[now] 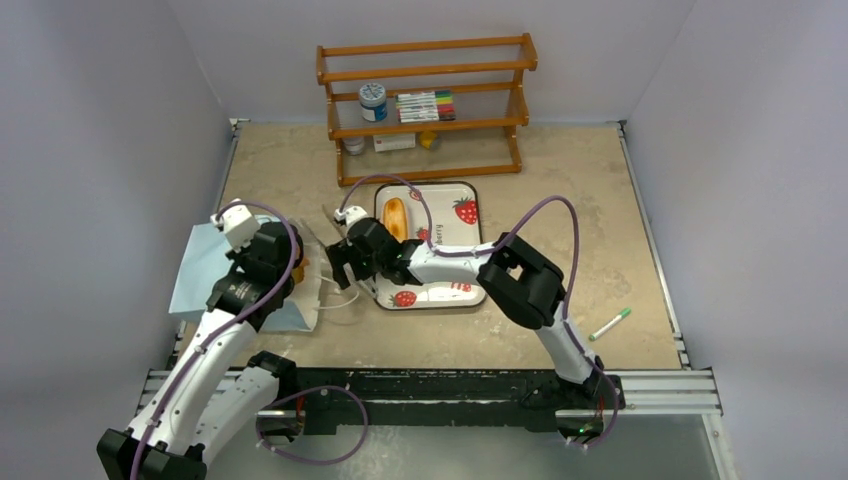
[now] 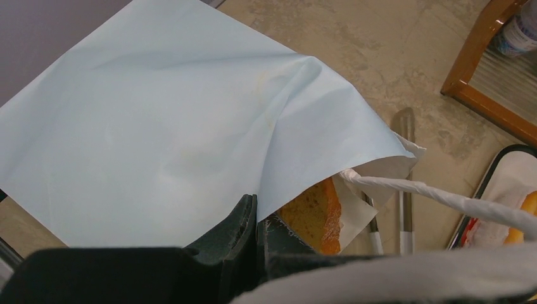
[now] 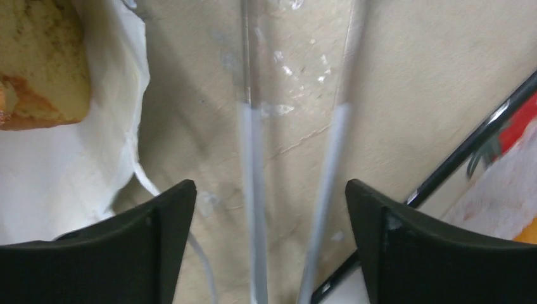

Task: Take the fake bread out of the paper bag
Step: Place the clamp at the center of the board, then pick up the clamp at the center of the board.

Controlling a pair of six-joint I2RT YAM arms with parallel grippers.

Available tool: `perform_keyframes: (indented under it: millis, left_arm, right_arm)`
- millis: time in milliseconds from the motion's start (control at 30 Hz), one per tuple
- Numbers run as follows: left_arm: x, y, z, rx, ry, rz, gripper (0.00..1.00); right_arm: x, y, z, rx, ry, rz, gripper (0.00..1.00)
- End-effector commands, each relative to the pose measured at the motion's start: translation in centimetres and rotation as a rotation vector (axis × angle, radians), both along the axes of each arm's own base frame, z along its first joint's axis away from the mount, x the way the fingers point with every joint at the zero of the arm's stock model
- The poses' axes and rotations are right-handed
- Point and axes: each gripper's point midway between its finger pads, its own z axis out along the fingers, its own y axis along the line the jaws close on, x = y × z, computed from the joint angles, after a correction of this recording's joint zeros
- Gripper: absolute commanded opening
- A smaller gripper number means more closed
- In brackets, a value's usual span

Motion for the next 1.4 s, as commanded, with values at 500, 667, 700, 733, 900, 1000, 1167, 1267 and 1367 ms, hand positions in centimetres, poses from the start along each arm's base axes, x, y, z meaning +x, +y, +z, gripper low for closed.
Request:
perform_keyframes:
  millis: [500,667,700,733,900,1000,1167,1267,1367]
  left_arm:
    - [-0.6,1.1,2.8,-0.010,-0.085,0.070,0.00]
    - [-0.5,1.0,2.8,-0.014,-0.086,0.065,0.00]
    - [-0.5,1.0,2.8,-0.015,-0.085,0.063,0.00]
    - [-0.5,0.9,2.8,-0.015,-0.085,0.061,0.00]
    - [-0.5,1.0,2.7,-0.013,-0.087,0.061,0.00]
    - [-0.3,0.9,2.7,-0.013,-0.089,0.057,0.00]
    - [0.1,0.7,2.9,-0.004,-0.082,0.045,0.00]
    - [0.1,0.8,3.0,0.006,-0.075,0.044,0.00]
    - [0.0,0.9,2.9,0.012,-0.070,0.044,0.00]
  right_arm:
    - [2.5,0.7,-0.6,-0.041,-0.068,0.098,1.00]
    - [3.1,0.3,-2.6,-0.114,-0.054,0.089,0.99]
    - [3.2,0.1,-2.8,-0.120,-0.056,0.078,0.97]
    - [3.3,-0.1,-3.0,-0.127,-0.054,0.073,0.96]
    - [3.8,-1.9,-3.8,-0.184,-0.076,0.010,0.92]
    - [4.1,-3.1,-4.2,-0.244,-0.115,-0.030,0.92]
    - [3.4,-4.7,-5.4,-0.308,-0.150,-0.076,0.80]
    - [3.0,-5.0,-5.3,-0.307,-0.143,-0.070,0.67]
    - [2.2,-4.5,-4.1,-0.266,-0.123,-0.037,0.62]
